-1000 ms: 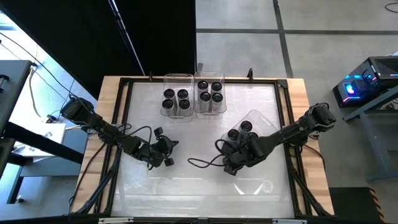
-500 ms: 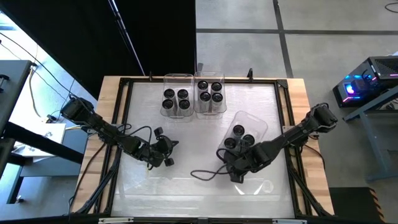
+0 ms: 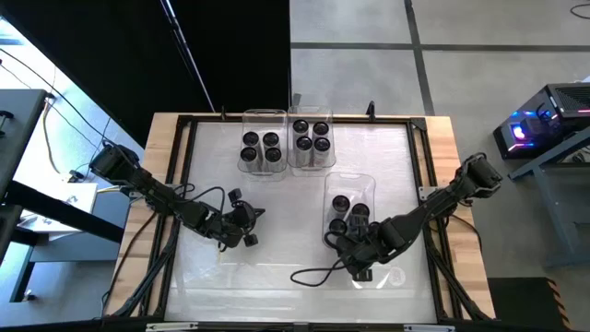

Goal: Sort soda cans
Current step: Adjust the right transparent bin

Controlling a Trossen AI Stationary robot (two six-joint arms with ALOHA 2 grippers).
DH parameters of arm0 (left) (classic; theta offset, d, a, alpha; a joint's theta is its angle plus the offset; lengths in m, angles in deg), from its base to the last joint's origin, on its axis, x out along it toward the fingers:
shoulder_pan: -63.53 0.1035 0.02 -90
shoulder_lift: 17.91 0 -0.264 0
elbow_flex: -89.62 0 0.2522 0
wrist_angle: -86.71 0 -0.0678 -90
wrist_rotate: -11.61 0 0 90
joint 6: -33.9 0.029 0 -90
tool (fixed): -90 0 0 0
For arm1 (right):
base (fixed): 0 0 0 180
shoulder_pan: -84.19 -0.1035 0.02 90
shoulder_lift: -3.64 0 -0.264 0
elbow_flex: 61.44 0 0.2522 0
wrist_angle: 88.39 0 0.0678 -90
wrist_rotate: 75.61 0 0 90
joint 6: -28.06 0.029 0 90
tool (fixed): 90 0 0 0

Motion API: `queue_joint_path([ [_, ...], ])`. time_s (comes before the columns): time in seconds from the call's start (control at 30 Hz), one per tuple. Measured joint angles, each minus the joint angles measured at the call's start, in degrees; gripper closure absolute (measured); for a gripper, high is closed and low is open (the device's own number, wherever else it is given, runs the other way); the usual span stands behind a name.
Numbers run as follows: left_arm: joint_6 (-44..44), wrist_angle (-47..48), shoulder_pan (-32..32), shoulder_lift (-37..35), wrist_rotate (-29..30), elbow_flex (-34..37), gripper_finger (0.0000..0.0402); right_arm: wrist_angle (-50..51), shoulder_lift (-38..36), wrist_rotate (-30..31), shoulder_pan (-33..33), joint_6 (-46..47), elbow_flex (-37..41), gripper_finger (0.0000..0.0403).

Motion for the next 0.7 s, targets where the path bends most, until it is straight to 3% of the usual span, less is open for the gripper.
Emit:
queue_joint_path([
  [0.7, 0.0, 0.0, 0.0, 0.0, -0.01, 0.0, 0.0402, 4.39, 0.1, 0.28, 3.69, 15.64, 0.15, 0.0402],
])
